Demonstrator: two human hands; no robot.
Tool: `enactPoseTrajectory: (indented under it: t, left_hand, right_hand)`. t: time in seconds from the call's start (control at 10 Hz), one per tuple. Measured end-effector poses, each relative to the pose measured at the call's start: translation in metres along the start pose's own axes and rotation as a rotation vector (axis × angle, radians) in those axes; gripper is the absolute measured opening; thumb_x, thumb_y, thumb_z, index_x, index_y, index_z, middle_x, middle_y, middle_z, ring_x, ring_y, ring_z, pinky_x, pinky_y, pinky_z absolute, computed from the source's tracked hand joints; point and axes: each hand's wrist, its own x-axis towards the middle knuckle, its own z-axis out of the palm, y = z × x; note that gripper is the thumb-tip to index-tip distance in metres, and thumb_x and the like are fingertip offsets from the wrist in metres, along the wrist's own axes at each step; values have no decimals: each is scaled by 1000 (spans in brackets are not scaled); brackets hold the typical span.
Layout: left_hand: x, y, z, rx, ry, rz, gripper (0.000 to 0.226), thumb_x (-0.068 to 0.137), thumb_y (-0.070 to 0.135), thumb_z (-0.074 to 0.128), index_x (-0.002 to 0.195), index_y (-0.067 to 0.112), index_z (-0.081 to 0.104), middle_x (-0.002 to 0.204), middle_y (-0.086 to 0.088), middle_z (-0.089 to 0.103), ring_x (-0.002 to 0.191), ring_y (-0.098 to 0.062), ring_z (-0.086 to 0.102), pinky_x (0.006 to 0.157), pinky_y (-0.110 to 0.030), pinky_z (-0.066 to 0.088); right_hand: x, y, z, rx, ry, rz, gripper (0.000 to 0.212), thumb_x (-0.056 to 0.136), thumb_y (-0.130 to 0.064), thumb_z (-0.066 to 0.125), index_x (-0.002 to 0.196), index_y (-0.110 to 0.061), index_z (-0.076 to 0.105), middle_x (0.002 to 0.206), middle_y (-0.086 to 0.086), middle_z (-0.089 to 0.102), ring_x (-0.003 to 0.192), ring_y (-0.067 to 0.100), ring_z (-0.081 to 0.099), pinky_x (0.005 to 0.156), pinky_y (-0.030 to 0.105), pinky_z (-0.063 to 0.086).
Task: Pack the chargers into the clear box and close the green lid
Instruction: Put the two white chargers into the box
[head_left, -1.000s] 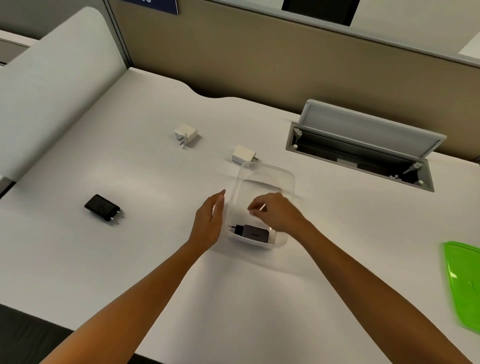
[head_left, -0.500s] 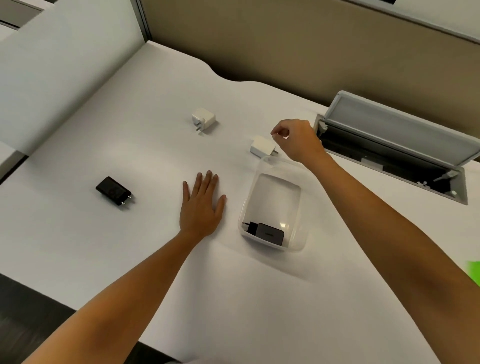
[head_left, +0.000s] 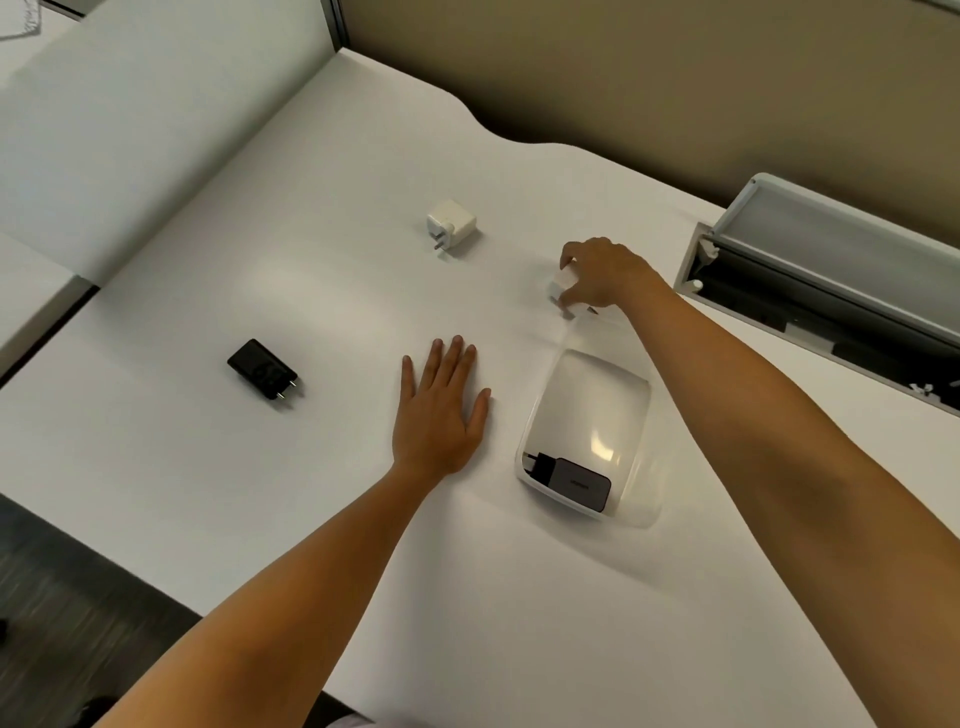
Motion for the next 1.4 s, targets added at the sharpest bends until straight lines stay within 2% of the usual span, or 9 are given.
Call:
enactPoseTrajectory:
  t: [0.1, 0.2, 0.3, 0.5, 0.7, 0.8, 0.9, 1.2, 1.4]
  left_hand:
    - [0, 0, 0, -5, 4, 2, 63, 102, 50, 25, 158, 22, 18, 167, 4, 11, 154, -16, 1, 124, -50, 2]
    - [0, 1, 0, -9, 9, 6, 63, 101, 51, 25, 158, 23, 19, 167, 3, 12, 154, -16, 1, 124, -51, 2]
    - [0, 0, 0, -13, 12, 6, 63, 101, 51, 25, 158, 23, 19, 167, 3, 12, 154, -16, 2, 124, -51, 1]
    - [0, 0, 1, 1, 0, 9, 64, 101, 53, 21, 158, 24, 16, 167, 4, 10, 154, -15, 0, 124, -50, -1]
    - [-1, 0, 0, -5, 8, 10, 65, 100, 53, 21, 158, 24, 17, 167, 3, 11, 154, -15, 1, 124, -51, 0]
    - [-1, 0, 0, -9, 15, 15, 64, 101, 52, 22, 158, 23, 19, 166, 2, 14, 154, -16, 3, 124, -51, 1]
    - [-1, 0, 1, -13, 22, 15, 64, 101, 51, 24, 157, 23, 20, 166, 3, 15, 154, -16, 4, 124, -51, 1]
    - [0, -1, 2, -17, 26, 15, 63, 101, 51, 25, 157, 24, 20, 166, 3, 15, 154, -15, 4, 124, -50, 0]
    - [0, -2, 3, -11, 25, 17, 64, 100, 52, 24, 158, 24, 19, 166, 4, 13, 154, -15, 3, 124, -50, 0]
  right_hand:
    - [-12, 7, -10, 155, 101, 9, 60, 80, -34, 75, 131, -17, 47, 131, 12, 49, 114, 35, 54, 85, 40, 47]
    - [-52, 12, -36, 385, 327, 50, 64, 82, -33, 75, 135, -16, 45, 136, 9, 47, 119, 31, 51, 83, 35, 50]
    - [-91, 12, -53, 460, 345, 56, 61, 82, -37, 74, 134, -18, 48, 130, 5, 49, 110, 25, 53, 67, 23, 47]
    - [-181, 5, -25, 432, 83, 55, 57, 72, -46, 80, 120, -26, 56, 111, -4, 60, 94, 17, 60, 75, 30, 52]
    - [-202, -7, 43, 515, 47, 108, 59, 72, -39, 80, 118, -25, 46, 112, -4, 54, 94, 19, 59, 76, 33, 52]
    - [-206, -4, 65, 598, 38, 19, 57, 78, -29, 78, 123, -22, 45, 121, -6, 48, 107, 18, 55, 88, 31, 49]
    - [-208, -2, 74, 590, 23, 0, 54, 79, -26, 78, 122, -22, 46, 123, -6, 47, 109, 18, 53, 93, 34, 50]
    - [-204, -1, 87, 514, -24, 28, 57, 74, -20, 83, 120, -23, 48, 123, -4, 51, 102, 18, 52, 86, 33, 48]
    - [-197, 1, 91, 435, -92, 57, 60, 78, -17, 80, 129, -19, 49, 130, 2, 53, 115, 21, 52, 89, 27, 41]
